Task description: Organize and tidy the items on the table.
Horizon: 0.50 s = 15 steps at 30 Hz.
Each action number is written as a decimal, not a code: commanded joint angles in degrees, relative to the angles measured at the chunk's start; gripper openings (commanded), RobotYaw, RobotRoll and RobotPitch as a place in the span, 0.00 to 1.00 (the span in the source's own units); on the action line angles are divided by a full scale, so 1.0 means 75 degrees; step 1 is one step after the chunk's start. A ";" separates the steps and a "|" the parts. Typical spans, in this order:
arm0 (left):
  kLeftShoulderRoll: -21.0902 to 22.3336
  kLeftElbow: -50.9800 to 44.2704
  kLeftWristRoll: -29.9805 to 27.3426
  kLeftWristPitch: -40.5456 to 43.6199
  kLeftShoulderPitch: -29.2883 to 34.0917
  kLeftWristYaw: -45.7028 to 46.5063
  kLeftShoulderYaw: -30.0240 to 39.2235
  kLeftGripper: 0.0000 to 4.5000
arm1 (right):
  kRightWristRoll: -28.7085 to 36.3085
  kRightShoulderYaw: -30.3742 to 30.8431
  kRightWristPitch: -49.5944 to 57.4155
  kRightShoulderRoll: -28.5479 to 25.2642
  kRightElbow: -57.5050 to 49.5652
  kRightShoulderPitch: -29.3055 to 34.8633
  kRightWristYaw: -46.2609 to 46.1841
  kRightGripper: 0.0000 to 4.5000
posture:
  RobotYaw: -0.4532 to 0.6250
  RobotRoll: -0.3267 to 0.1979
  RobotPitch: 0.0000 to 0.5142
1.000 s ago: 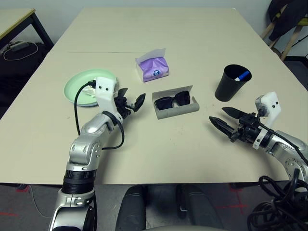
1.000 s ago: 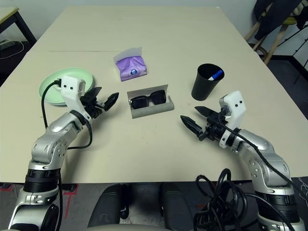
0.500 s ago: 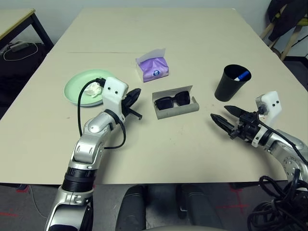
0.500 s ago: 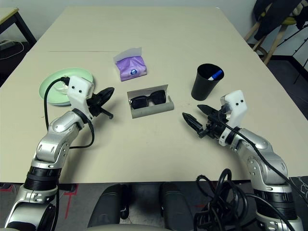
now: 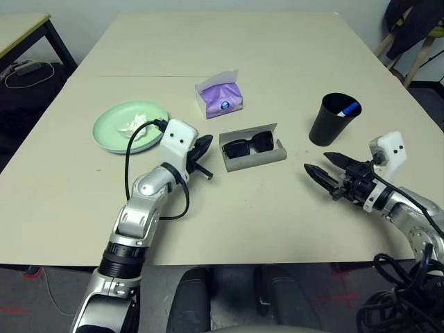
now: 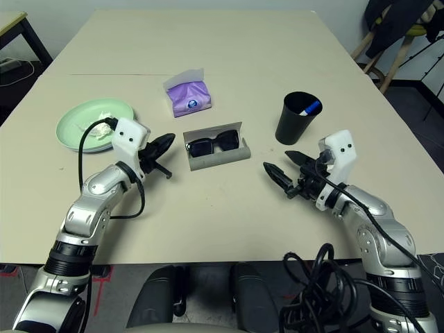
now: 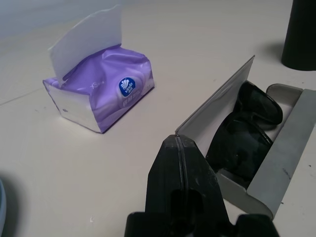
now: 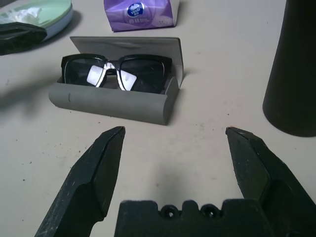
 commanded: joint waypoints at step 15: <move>-0.0274 0.0614 0.0170 -0.0006 -0.0213 -0.0229 -0.0307 0.01 | 0.0041 0.0178 -0.0776 0.0053 -0.0356 0.0401 0.0078 1.00 | 0.35 0.62 0.16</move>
